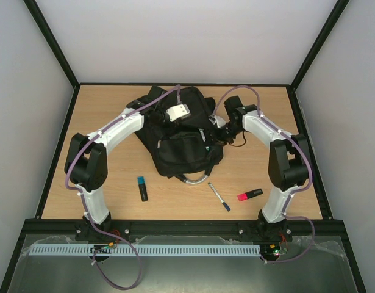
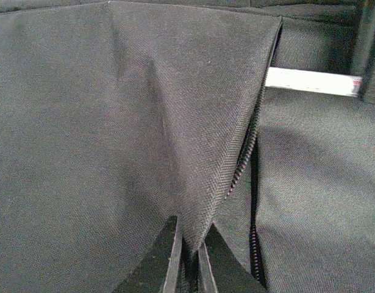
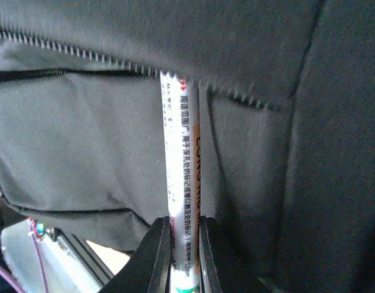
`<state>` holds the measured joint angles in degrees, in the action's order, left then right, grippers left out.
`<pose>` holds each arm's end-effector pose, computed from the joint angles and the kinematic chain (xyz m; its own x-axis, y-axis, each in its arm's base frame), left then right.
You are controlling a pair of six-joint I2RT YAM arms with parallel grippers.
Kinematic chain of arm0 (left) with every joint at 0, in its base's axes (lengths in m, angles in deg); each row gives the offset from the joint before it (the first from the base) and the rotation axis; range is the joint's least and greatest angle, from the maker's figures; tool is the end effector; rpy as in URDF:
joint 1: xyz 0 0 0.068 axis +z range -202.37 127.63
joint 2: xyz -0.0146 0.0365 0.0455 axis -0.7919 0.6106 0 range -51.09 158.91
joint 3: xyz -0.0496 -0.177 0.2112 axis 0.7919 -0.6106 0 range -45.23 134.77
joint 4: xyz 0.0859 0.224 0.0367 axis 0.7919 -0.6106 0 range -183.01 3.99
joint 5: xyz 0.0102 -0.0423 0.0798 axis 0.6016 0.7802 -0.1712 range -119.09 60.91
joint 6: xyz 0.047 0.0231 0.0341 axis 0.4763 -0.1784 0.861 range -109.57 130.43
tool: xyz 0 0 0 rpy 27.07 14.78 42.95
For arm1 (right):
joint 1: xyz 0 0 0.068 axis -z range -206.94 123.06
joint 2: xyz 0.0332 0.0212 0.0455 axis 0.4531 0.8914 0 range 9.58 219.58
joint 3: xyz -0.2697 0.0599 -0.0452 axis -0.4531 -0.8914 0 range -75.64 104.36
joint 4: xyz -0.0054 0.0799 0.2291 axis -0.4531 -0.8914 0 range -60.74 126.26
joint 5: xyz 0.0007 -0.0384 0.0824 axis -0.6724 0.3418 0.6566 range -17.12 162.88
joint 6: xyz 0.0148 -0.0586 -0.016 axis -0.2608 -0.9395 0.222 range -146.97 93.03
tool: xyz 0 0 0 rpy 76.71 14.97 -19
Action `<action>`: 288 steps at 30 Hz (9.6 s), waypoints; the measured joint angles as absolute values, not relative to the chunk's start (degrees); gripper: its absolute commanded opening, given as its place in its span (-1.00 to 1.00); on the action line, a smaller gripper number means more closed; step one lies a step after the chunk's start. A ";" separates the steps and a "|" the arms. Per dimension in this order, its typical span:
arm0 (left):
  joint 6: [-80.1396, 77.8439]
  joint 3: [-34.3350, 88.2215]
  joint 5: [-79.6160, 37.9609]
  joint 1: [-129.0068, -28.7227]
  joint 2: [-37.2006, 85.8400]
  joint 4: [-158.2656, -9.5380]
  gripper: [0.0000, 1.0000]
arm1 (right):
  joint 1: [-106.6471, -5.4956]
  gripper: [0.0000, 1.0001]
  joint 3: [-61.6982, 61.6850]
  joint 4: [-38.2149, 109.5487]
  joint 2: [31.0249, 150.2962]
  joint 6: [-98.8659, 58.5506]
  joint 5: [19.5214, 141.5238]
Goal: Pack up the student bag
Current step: Place the stationery in the student bag, then adjust the stationery at the center of the board.
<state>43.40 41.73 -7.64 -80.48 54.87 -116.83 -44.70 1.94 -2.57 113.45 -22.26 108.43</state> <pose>0.3474 -0.2054 0.2676 -0.2135 0.6884 -0.6932 0.9092 0.3996 0.1167 0.3350 0.1364 0.2288 -0.9005 -0.2183 -0.3760 -0.4086 0.7206 0.5602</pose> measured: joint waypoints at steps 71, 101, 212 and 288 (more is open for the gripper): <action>47.32 45.34 -6.22 -82.71 55.72 -127.46 -0.95 | -48.46 0.99 -14.47 13.45 93.65 -72.21 98.60; 47.40 48.20 -6.61 -83.22 57.88 -129.47 -0.95 | -50.01 0.64 -18.34 32.73 101.70 -90.74 93.39; 42.51 50.23 -3.13 -79.44 59.35 -130.10 -0.95 | -59.61 0.50 -34.98 -0.97 86.00 -81.87 81.94; 41.68 53.47 -2.98 -78.65 62.38 -129.86 -0.94 | -57.53 0.00 -32.16 0.23 94.75 -69.23 76.89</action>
<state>41.68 53.47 -2.98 -78.65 62.38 -129.86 -57.53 -32.16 0.23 94.75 -69.23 76.89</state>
